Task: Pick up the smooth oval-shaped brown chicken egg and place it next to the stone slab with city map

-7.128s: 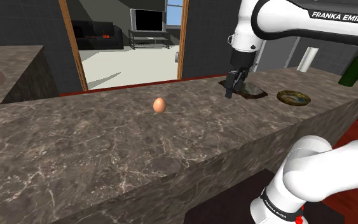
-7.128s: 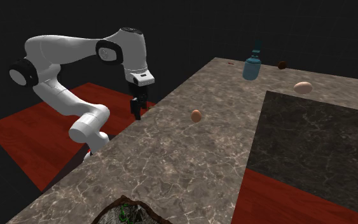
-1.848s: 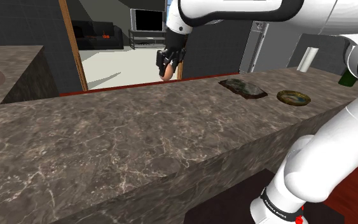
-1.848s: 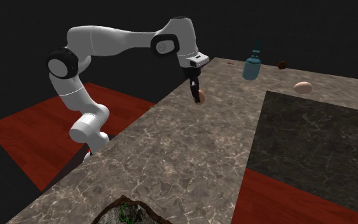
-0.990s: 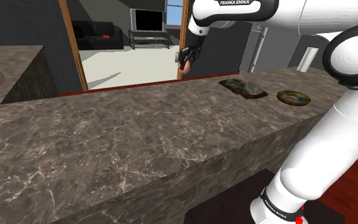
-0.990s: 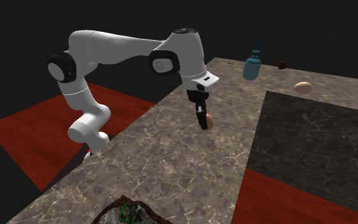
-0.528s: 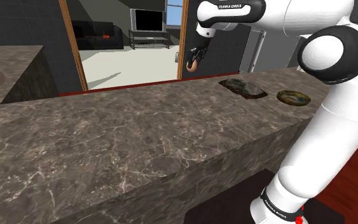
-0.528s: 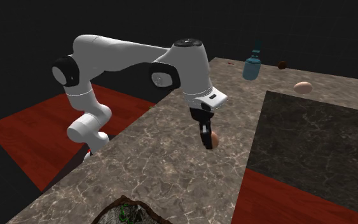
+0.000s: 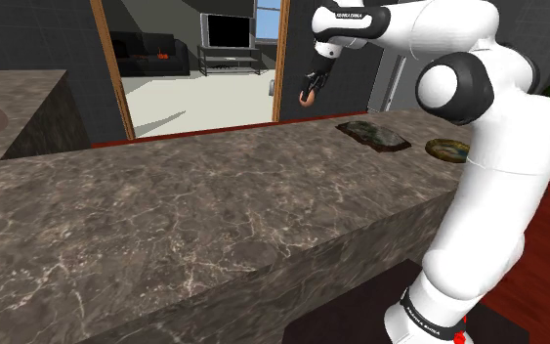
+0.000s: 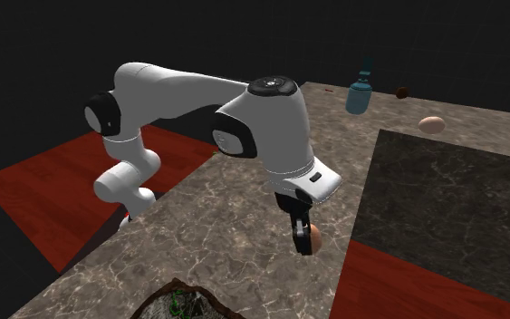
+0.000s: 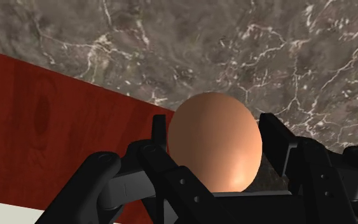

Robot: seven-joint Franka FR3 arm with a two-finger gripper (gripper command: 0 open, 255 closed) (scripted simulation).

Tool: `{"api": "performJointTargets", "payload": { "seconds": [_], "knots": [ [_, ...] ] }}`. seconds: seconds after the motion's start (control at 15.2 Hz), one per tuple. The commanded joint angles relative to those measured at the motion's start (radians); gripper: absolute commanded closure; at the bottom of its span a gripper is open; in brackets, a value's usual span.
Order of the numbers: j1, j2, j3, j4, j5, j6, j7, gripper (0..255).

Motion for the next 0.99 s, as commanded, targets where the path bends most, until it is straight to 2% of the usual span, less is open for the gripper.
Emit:
{"api": "performJointTargets", "payload": {
  "seconds": [0.0,0.26,0.4,0.46,0.92],
  "knots": [
    [-0.031,0.067,-0.011,0.09,0.024,-0.029,-0.037,255],
    [-0.106,0.217,-0.025,0.297,0.072,-0.099,-0.102,255],
    [-0.152,0.312,-0.026,0.439,0.097,-0.152,-0.126,255],
    [-0.184,0.382,-0.023,0.549,0.112,-0.194,-0.136,255],
    [-0.16,0.324,-0.026,0.357,0.105,-0.062,-0.158,255]
  ]
}}
